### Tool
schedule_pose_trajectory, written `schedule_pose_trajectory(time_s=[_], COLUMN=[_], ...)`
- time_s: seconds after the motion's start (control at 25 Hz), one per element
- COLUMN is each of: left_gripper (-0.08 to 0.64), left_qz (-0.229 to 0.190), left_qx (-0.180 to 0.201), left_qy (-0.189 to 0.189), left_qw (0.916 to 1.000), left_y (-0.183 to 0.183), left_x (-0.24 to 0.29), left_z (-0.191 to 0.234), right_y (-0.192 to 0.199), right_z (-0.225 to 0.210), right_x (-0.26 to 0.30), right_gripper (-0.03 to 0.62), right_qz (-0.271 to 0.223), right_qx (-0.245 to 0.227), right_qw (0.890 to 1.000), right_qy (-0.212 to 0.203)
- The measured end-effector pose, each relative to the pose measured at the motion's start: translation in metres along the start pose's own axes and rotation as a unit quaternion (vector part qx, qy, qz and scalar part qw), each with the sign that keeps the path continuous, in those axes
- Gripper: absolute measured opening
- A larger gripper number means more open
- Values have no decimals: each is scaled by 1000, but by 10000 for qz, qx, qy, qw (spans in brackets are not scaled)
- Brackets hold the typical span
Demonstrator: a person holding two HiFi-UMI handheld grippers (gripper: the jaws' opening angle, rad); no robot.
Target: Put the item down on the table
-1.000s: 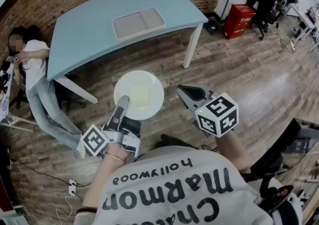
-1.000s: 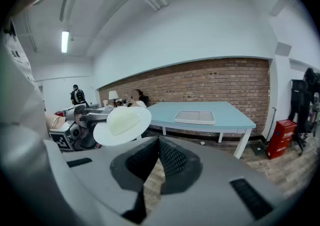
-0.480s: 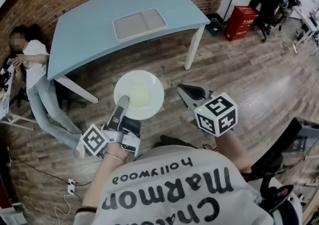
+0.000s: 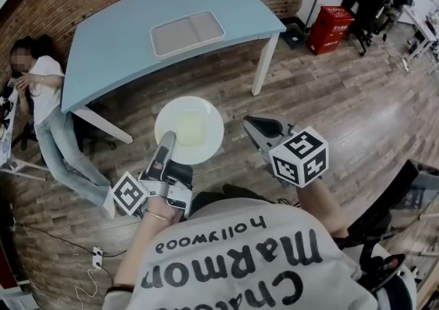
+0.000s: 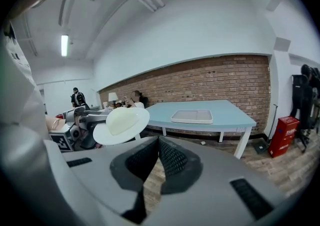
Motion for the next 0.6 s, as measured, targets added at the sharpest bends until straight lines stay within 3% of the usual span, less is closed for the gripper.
schedule_pose_trajectory(time_s=[0.36,0.6], left_gripper=[38,38], left_qz=[192,163], left_qx=[-54,-176], left_qy=[119,120], left_qw=[9997,9996], left_y=[0,-25], left_x=[28,39], left_z=[16,42], right_y=[10,18], right_z=[-36,-63], right_x=[3,13], right_gripper=[11,11], right_qz=[146,269], right_qx=[262,433], right_qw=[9994,9976], right_qy=[170,468])
Point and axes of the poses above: the fingertips, and each gripper's own axes: x forward along the fingers, z to its left, y out of its underside, the point moved 8 cm from there along -x, backward along the fingers, and after that the axes turned 1 degree about y, right-handed, at the moved point
